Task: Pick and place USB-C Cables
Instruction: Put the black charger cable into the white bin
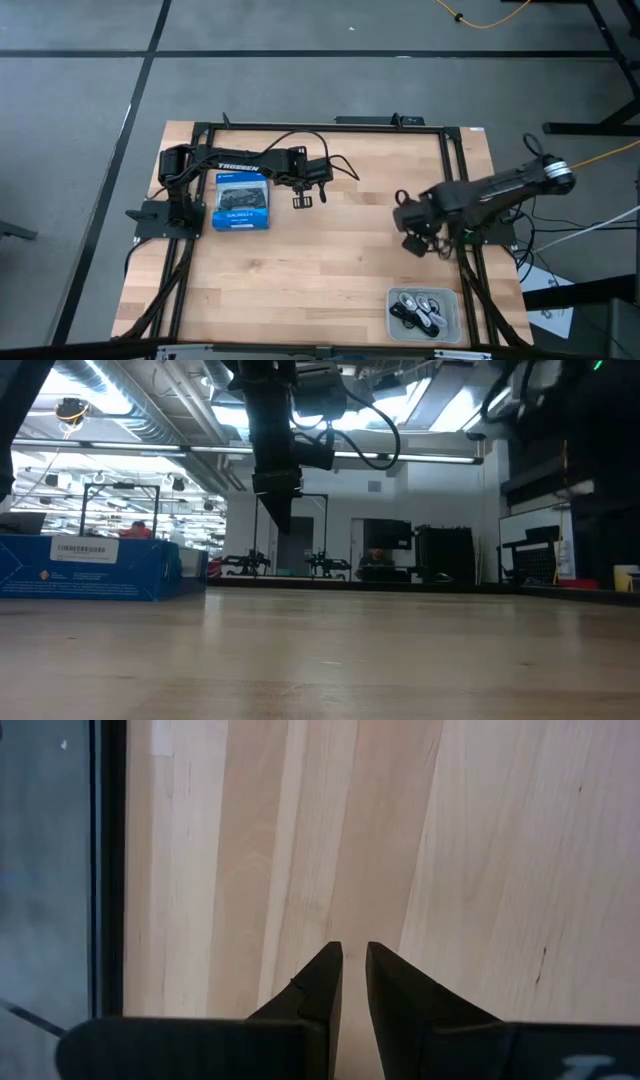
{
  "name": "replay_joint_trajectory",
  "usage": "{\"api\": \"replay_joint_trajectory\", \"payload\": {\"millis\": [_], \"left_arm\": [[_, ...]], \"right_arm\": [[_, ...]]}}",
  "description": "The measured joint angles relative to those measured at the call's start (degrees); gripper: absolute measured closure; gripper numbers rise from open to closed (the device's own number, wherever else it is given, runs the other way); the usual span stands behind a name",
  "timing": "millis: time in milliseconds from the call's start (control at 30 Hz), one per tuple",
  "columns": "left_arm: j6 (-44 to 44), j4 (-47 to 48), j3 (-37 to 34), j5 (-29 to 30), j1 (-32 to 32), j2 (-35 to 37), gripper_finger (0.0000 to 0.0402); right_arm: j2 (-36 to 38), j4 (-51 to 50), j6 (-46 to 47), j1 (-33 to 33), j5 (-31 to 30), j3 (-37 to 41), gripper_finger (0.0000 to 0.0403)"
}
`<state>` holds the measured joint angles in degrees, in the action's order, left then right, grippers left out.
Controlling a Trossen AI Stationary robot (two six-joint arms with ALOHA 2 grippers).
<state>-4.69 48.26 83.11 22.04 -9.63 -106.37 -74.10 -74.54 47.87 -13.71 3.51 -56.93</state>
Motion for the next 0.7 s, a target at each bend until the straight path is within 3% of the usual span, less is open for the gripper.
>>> {"api": "replay_joint_trajectory", "payload": {"millis": [233, 700], "left_arm": [[0.06, -0.47, 0.0, 0.0, 0.0, 0.0, 0.0358], [0.11, -1.32, 0.0, 0.0, 0.0, 0.0, 0.0358]], "right_arm": [[5.3, 17.44, 6.88, -9.8, 4.09, -0.02, 0.0388], [5.75, 30.96, 21.54, -25.58, 5.07, -0.04, 0.0388]]}}
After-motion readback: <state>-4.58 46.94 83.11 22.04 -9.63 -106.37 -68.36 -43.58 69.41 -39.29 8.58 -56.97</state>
